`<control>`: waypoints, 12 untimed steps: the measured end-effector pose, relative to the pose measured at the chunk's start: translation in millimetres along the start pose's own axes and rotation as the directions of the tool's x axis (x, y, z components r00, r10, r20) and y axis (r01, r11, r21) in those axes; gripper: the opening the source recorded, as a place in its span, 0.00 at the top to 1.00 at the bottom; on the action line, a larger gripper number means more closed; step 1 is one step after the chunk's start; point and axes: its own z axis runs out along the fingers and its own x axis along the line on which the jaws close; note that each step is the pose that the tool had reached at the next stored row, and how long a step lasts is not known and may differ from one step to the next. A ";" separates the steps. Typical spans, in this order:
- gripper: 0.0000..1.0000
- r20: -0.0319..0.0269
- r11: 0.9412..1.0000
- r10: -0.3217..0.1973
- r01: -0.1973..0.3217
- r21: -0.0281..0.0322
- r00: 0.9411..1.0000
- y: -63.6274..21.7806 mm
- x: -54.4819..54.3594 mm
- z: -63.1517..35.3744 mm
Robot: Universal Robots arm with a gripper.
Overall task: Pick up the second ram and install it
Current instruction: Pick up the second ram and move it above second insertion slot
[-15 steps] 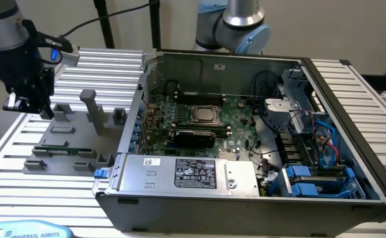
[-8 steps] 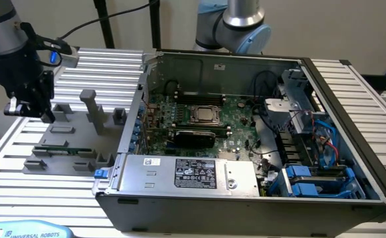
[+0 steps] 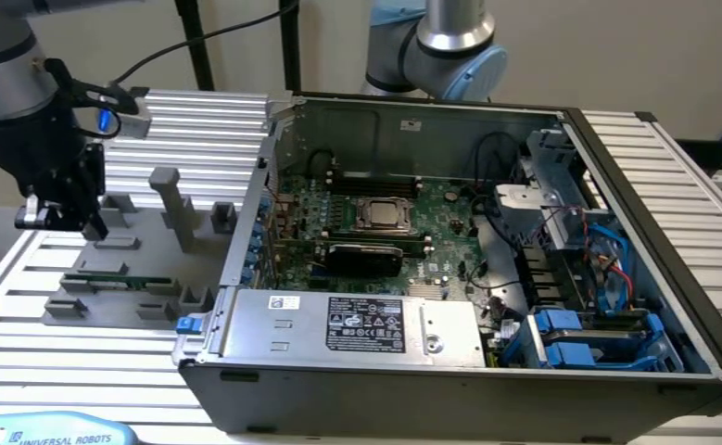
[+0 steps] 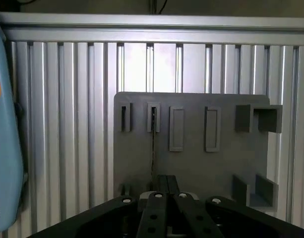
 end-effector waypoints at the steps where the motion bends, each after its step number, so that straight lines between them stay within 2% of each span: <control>1: 0.82 0.000 1.000 -0.002 0.002 0.000 1.000 -1.1 0.1 1.8; 2: 0.82 0.000 1.000 -0.003 0.003 0.000 1.000 -2.1 0.2 3.6; 4: 0.70 0.000 1.000 -0.007 0.007 0.000 1.000 -3.6 0.6 7.3; 5: 0.70 0.000 1.000 -0.009 0.009 0.000 1.000 -3.9 0.8 9.1; 6: 0.64 0.000 1.000 -0.012 0.012 0.000 1.000 -3.9 1.1 10.9; 12: 0.64 -0.001 0.999 -0.034 0.034 -0.001 0.999 -4.1 4.4 21.7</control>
